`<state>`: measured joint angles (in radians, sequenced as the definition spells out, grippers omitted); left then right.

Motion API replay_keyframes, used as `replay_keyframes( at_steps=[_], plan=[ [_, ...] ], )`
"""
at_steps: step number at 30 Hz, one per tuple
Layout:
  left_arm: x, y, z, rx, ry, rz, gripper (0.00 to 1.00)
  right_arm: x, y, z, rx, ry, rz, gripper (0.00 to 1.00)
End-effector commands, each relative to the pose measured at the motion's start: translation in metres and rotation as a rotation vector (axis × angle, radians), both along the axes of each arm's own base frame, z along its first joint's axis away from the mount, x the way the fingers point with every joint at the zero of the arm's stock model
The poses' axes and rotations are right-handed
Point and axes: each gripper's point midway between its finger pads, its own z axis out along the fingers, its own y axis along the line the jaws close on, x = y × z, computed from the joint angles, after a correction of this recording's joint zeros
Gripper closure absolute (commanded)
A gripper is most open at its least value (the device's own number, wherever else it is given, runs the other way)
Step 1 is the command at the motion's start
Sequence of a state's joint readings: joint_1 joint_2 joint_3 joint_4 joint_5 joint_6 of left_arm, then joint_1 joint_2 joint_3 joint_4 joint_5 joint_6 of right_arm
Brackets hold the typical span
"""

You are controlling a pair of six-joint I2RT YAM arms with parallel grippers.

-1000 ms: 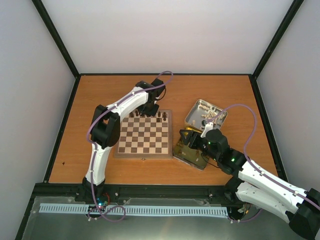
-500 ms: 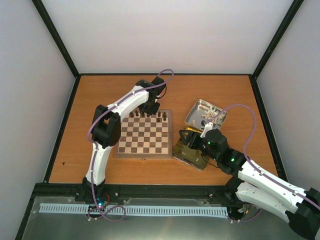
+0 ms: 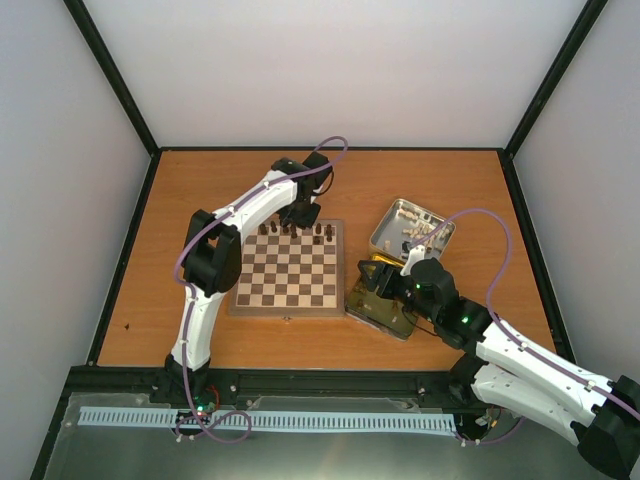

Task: Set up the chess pieces on the board
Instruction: Place the chess piece on the chessboard, then adjust the chess piece on the chessboard.

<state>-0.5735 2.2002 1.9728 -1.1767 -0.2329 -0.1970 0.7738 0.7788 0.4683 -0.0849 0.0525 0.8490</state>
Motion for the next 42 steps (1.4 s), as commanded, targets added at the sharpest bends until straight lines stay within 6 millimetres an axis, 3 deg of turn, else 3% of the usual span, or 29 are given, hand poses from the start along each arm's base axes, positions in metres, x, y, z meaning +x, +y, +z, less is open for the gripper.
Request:
replay_keyframes(
  at_steps=[1,13,18,25,37,42],
  plan=[
    [-0.001,-0.005,0.018,-0.034,-0.021,-0.013,0.72,0.001,-0.003,0.000,0.006,-0.014,-0.011,0.31],
    [-0.017,0.004,-0.001,-0.011,0.027,-0.011,0.73,0.001,-0.002,-0.002,0.006,-0.009,-0.010,0.31],
    [-0.011,0.002,0.003,-0.021,0.002,-0.011,0.81,0.002,-0.001,0.000,0.010,-0.012,-0.010,0.31],
    [-0.001,-0.006,0.006,-0.042,-0.026,-0.019,0.84,0.003,-0.001,0.000,0.008,-0.014,-0.012,0.31],
    [0.003,-0.007,-0.003,-0.038,-0.016,-0.011,0.83,0.002,-0.003,0.000,0.000,-0.015,-0.015,0.31],
    [0.002,-0.004,-0.010,-0.025,-0.003,-0.011,0.76,0.002,-0.003,0.000,0.000,-0.016,-0.014,0.31]
  ],
)
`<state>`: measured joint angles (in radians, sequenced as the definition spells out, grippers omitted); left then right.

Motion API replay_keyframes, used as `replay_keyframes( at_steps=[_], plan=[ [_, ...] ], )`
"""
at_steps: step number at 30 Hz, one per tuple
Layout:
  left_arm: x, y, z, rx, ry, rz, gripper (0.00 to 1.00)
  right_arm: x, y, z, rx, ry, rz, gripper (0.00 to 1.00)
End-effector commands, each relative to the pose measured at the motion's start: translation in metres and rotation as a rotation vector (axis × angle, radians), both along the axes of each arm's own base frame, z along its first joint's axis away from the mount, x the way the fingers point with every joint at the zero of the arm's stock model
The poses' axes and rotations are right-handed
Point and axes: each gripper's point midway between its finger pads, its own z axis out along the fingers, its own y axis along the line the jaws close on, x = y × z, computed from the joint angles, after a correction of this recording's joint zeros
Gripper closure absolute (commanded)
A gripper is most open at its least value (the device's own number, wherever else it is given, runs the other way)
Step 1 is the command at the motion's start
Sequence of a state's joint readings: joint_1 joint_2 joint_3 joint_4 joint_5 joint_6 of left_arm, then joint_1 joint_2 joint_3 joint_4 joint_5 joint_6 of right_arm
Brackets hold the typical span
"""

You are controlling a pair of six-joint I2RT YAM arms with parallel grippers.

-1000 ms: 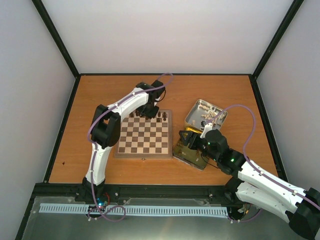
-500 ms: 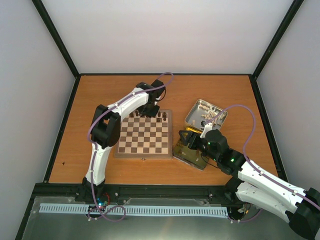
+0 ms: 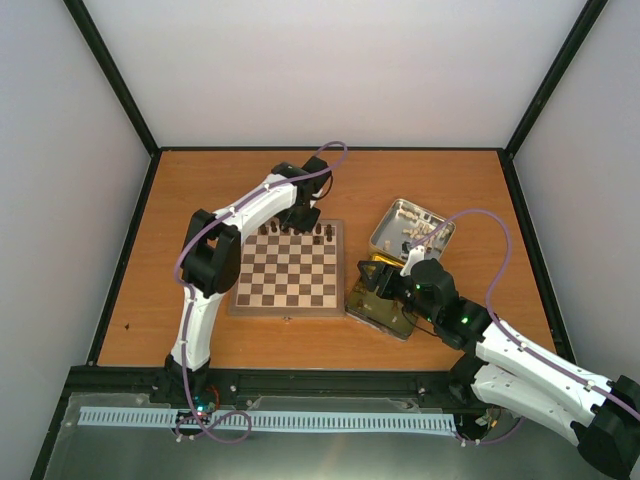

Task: Set up the chess pieces on the board
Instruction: Adjust the chess piece on the chessboard.

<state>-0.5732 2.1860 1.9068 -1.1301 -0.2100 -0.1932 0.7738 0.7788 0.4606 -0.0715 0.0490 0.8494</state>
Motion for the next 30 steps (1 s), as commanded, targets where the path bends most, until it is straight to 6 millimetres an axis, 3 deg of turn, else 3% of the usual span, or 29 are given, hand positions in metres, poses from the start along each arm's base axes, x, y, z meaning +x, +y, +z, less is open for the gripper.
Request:
replay_keyframes(
  at_steps=[1,8,15,20,25,30],
  plan=[
    [0.007,-0.003,0.001,-0.007,-0.018,-0.004,0.75,0.002,-0.003,0.001,-0.004,-0.013,-0.017,0.31],
    [0.008,-0.003,0.005,-0.010,-0.031,0.002,0.74,0.003,-0.003,0.001,-0.004,-0.015,-0.018,0.31],
    [0.014,-0.009,0.051,-0.079,-0.116,-0.001,0.64,0.005,-0.009,0.001,-0.037,-0.013,-0.046,0.31],
    [0.012,-0.013,0.097,-0.170,-0.212,-0.006,0.58,0.007,-0.022,-0.005,-0.140,0.016,-0.088,0.31],
    [-0.005,-0.008,0.133,-0.286,-0.337,-0.011,0.52,0.007,-0.038,-0.031,-0.294,0.102,-0.126,0.35],
    [-0.040,0.009,0.149,-0.439,-0.495,-0.007,0.45,0.010,-0.034,-0.065,-0.380,0.223,-0.083,0.52]
  ],
)
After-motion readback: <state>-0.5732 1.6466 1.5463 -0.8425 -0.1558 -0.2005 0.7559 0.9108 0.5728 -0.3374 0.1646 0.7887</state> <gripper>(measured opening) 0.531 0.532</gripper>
